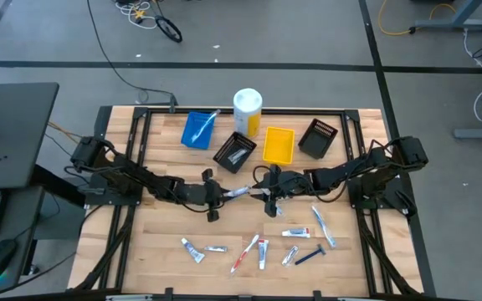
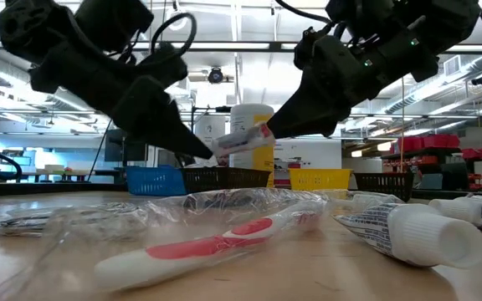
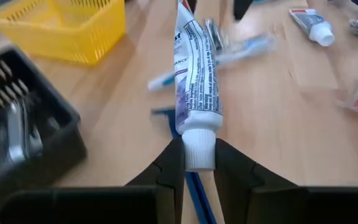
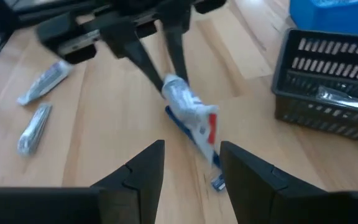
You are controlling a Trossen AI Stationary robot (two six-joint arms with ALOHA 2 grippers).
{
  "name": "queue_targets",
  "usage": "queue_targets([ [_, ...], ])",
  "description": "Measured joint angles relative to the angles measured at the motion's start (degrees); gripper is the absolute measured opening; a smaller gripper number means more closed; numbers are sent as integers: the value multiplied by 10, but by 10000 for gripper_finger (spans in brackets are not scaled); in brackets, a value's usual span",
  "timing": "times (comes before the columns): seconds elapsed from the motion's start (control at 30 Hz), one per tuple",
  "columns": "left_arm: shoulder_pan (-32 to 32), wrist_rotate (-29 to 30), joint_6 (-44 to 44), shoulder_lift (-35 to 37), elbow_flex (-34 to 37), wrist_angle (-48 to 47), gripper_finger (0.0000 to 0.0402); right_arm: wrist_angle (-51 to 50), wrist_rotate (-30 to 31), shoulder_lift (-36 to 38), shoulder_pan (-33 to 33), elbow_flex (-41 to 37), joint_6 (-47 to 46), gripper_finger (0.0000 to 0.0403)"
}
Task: Pick & Place Travel size toiletries
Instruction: Put the toothpaste into the yellow bin
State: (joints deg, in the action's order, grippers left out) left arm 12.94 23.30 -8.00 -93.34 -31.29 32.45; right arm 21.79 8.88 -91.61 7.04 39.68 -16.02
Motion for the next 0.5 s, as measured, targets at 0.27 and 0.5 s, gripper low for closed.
queue_targets([
  [0.27,-7,-1,44,0,-10,21,77,28,-1,0,-12,0,-28,165],
  [0.5,-8,-4,51,0,-10,21,69,29,-20,0,-12,0,-27,130],
])
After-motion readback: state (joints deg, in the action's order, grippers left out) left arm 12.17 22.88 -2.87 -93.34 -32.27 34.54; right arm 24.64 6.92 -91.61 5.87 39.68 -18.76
